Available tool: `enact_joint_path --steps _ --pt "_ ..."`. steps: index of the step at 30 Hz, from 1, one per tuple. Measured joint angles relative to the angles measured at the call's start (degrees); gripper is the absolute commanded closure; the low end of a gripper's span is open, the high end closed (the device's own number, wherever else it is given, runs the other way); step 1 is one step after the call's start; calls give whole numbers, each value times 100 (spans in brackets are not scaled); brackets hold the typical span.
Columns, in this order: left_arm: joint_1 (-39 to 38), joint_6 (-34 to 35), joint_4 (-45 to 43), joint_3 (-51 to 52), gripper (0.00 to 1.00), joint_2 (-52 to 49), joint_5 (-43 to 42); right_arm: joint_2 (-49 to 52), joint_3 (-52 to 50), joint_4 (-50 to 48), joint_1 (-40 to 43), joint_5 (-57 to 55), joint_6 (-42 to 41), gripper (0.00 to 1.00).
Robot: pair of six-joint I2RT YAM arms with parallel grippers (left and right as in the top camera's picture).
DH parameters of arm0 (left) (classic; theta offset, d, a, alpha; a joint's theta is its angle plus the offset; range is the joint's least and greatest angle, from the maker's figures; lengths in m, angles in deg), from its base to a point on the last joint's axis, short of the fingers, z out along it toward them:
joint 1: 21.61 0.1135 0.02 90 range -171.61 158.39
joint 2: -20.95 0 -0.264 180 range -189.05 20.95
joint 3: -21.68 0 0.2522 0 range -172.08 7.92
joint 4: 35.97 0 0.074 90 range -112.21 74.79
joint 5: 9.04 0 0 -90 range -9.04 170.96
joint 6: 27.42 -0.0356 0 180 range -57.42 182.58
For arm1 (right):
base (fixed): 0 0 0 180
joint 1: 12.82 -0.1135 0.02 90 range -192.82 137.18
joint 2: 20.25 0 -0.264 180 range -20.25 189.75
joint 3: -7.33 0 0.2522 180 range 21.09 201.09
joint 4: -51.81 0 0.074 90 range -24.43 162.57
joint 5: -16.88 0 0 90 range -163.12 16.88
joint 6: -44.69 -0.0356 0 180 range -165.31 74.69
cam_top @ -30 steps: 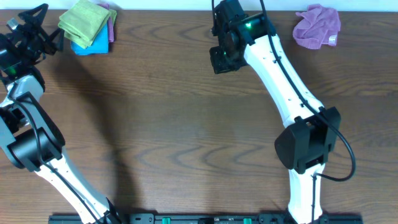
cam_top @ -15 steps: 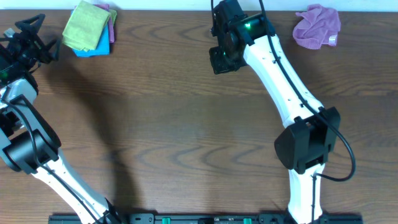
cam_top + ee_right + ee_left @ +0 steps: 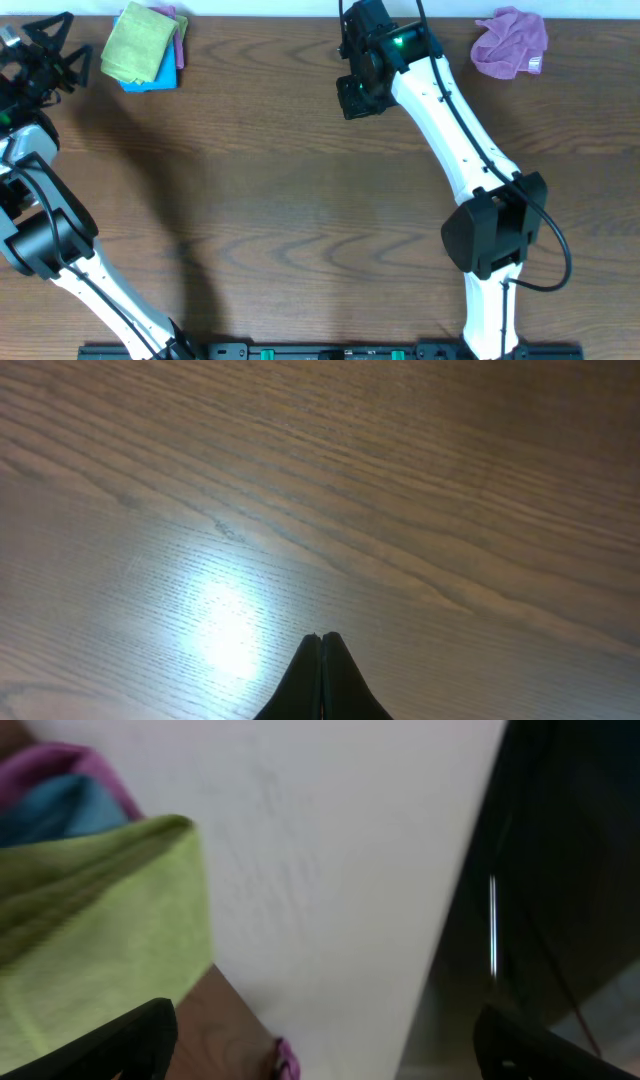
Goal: Fold the cloth
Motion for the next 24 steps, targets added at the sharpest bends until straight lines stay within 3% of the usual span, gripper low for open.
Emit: enact_joint_path --steps 3,5,7,14,22,24 --pt "-2 -57 -160 -291 4 7 -369 -52 -2 20 2 -22 90 36" --pt "-11 -94 -313 -426 4 50 -527 -199 -2 37 2 -76 157 16" --pt "-39 -214 -382 -479 4 184 -629 -562 -2 72 2 -146 317 2" --pt "-741 -1115 -446 -511 4 1180 -1169 -2059 26 612 2 -494 909 1" --pt "-2033 -1464 -575 -581 4 1550 -1318 -2667 28 870 190 -616 1154 1" --pt "-2184 -1875 -612 -581 4 1550 -1231 -2970 28 905 319 -614 1154 1"
